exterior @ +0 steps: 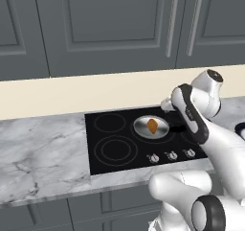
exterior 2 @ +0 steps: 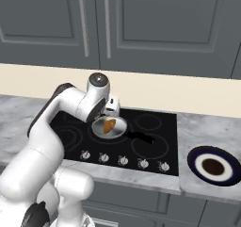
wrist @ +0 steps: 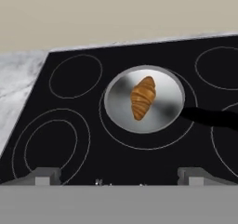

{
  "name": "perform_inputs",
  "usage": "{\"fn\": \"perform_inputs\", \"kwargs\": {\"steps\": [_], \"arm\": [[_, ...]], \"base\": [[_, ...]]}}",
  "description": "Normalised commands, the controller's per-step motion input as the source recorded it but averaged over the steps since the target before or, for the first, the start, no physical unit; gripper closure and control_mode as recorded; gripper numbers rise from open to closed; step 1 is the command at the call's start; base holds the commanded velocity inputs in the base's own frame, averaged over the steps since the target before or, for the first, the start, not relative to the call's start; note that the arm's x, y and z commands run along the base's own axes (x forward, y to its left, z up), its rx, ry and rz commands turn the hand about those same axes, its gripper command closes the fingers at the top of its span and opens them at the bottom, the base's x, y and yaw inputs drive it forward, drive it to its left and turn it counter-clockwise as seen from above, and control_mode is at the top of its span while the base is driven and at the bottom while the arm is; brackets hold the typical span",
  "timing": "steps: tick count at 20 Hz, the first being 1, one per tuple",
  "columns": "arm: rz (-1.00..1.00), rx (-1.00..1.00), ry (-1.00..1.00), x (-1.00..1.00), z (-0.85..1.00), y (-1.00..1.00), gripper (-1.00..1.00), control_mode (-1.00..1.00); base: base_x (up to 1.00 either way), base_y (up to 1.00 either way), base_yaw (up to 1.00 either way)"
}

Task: Pick the croissant and place it on the pan. Then turn on the stove to warm the croissant.

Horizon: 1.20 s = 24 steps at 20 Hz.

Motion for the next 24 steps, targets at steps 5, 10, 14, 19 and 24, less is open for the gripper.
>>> {"fn": "perform_inputs", "kwargs": {"steps": [5, 10, 14, 19, 24], "arm": [[0.0, 0.0, -0.08, -0.67, 0.0, -0.36, -1.0, -1.0], [0.0, 0.0, 0.0, -0.62, 0.04, -0.25, -1.0, -1.0], [0.0, -0.01, 0.01, -0.55, 0.08, -0.2, -1.0, -1.0], [0.0, -0.01, 0.02, -0.49, 0.04, -0.18, -1.0, -1.0], [0.0, -0.03, 0.05, -0.32, 0.0, -0.06, -1.0, -1.0]], "base": [[0.0, 0.0, 0.0], [0.0, 0.0, 0.0], [0.0, 0.0, 0.0], [0.0, 0.0, 0.0], [0.0, 0.0, 0.0]]}}
